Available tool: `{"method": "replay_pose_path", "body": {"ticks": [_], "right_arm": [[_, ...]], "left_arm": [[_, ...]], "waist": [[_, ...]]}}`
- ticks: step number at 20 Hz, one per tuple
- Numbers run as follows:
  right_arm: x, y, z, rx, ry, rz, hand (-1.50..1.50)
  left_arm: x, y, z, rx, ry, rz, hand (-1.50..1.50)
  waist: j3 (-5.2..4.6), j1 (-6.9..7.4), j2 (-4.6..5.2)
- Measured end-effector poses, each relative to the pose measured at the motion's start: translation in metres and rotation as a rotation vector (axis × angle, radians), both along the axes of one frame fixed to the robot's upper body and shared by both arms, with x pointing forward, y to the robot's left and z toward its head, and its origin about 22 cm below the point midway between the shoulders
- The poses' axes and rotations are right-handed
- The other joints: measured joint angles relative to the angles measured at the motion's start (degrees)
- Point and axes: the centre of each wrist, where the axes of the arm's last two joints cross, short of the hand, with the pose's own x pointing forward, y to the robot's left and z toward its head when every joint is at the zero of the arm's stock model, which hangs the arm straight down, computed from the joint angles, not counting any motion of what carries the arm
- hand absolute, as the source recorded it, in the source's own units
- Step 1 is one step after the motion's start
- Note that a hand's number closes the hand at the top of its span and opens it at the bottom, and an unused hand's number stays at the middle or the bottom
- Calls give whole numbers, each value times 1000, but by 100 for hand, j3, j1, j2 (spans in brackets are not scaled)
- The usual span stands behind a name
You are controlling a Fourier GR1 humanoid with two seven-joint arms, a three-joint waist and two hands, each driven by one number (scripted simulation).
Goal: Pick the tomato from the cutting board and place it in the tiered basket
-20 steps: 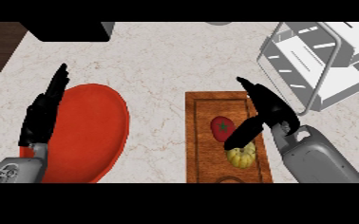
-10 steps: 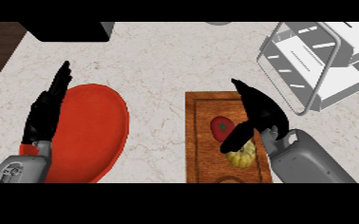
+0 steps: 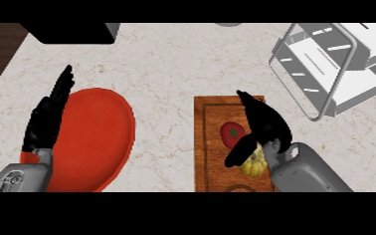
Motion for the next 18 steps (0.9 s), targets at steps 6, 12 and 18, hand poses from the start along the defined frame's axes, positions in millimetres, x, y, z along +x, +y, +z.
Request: {"method": "replay_pose_path", "body": {"ticks": [6,12,18], "right_arm": [[4,3,-14,-8,32,-20,-150],[4,3,-20,-1,51,-25,-150],[11,8,-38,-4,90,-31,-150]], "left_arm": [[7,1,-1,-4,-5,-1,0],[5,-2,-7,0,-2,-4,0],[8,-1,-2,-4,-1,-6,0]], "waist": [[0,-4,7],[0,-4,5],[2,4,8]]}}
